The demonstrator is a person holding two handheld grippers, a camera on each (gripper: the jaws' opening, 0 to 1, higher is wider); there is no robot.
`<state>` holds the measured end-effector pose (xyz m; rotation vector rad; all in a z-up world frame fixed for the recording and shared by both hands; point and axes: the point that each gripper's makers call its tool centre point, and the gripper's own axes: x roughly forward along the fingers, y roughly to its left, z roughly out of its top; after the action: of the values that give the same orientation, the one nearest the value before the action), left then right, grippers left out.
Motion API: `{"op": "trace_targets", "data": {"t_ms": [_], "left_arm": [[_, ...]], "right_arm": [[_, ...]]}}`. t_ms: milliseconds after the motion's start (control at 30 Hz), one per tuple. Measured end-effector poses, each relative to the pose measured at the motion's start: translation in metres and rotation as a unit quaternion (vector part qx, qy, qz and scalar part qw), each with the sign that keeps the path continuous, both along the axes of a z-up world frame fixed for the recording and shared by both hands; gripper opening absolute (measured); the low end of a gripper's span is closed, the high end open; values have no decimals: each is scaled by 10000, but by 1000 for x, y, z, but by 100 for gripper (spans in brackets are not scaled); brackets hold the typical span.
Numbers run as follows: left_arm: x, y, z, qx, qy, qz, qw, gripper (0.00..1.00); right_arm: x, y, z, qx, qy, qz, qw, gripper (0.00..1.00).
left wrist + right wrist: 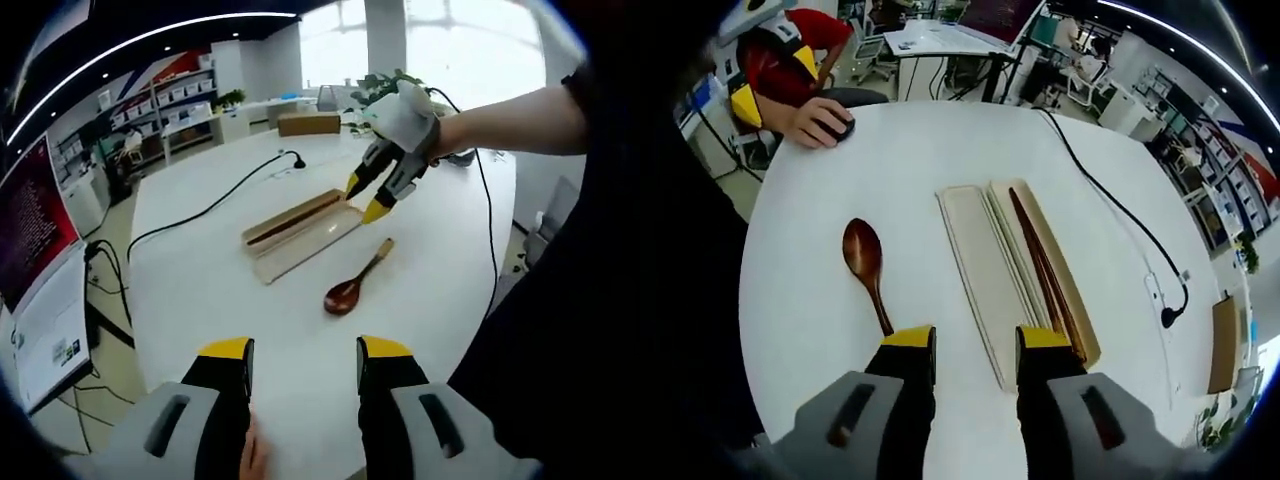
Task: Arrange the utensils inside the cutlery case until each visible utensil rests in its matching compartment.
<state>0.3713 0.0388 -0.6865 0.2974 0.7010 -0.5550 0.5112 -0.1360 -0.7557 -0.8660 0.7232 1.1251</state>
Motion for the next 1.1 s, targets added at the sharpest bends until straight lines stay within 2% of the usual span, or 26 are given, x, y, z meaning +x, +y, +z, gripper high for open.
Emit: {"op": "trace_targets", "data": {"t_ms": [433,567,767,900,1100], "left_arm": [[2,-9,1,15,38,-143,9999,42],[2,-6,1,28,37,-129,9999,42],[1,2,1,16,32,-5,10000,42],[0,4,0,16,40,29,10000,42],[1,8,1,-18,25,98,9999,42]], "right_arm": [[-29,-4,-13,80,223,112,9997,30],[-33,-4,-19,49,292,135,9995,31],[-39,-6,-31,-92,555,42,9984,34],[-46,-5,-37,-185,771,26,9968,29],[-52,2,-42,-232,854,138,9960,29]]}}
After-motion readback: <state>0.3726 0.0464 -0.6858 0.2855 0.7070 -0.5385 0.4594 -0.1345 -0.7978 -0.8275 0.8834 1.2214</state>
